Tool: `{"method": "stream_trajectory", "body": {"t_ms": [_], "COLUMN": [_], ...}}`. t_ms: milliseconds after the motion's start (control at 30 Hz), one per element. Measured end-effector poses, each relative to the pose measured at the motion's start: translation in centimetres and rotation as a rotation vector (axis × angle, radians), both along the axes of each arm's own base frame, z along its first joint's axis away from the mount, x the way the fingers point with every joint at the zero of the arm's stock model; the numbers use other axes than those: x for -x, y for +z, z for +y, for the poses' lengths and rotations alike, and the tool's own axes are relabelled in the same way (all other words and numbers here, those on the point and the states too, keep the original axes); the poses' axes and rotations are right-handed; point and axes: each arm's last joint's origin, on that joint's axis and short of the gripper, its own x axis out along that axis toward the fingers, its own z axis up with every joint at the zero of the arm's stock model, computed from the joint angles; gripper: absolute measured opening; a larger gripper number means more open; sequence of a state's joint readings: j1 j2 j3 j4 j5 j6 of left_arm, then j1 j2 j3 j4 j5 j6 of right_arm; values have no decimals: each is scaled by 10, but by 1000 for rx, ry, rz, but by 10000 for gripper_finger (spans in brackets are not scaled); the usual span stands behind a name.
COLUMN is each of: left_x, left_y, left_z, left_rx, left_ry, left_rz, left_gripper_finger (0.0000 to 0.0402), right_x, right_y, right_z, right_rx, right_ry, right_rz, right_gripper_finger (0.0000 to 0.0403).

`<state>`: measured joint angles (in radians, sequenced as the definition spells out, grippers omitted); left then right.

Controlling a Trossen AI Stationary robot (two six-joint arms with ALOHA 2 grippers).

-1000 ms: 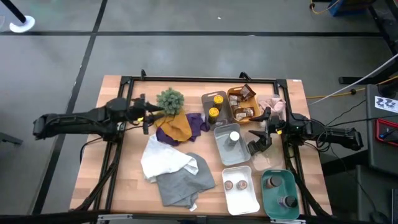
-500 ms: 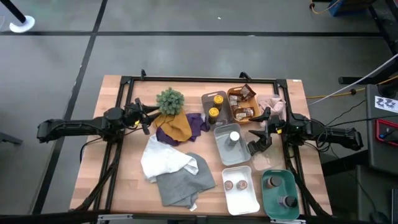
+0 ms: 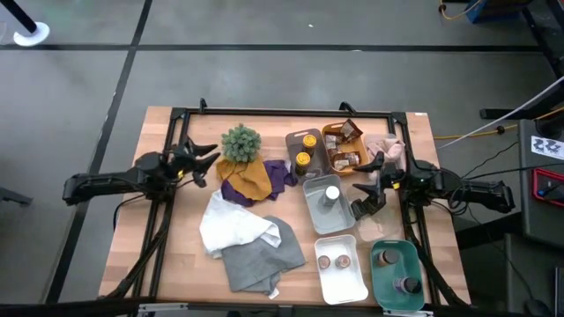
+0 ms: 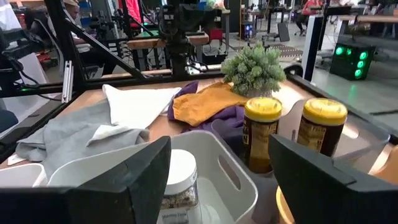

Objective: Sort spices by type
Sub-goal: Return to Home position

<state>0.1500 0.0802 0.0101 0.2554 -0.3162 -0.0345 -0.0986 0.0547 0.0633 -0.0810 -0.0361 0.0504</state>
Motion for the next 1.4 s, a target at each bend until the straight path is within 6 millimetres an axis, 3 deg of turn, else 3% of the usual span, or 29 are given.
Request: {"method": "stream_trajectory", "body": {"t_ms": [867, 1400], "left_x": [2, 2], "left_y": [-13, -14], "left_z": [-3, -3], "left_rx": [111, 74], "left_ry": [-41, -37], "left_rz": [84, 102], "left_gripper_finger": [137, 137], "right_x": [5, 4], "right_y": [0, 2], "right_z": [-1, -1], "right_rx": [31, 107], "right_ry": [-41, -46], "right_rz": [26, -6], "right_gripper_finger": [269, 269]}}
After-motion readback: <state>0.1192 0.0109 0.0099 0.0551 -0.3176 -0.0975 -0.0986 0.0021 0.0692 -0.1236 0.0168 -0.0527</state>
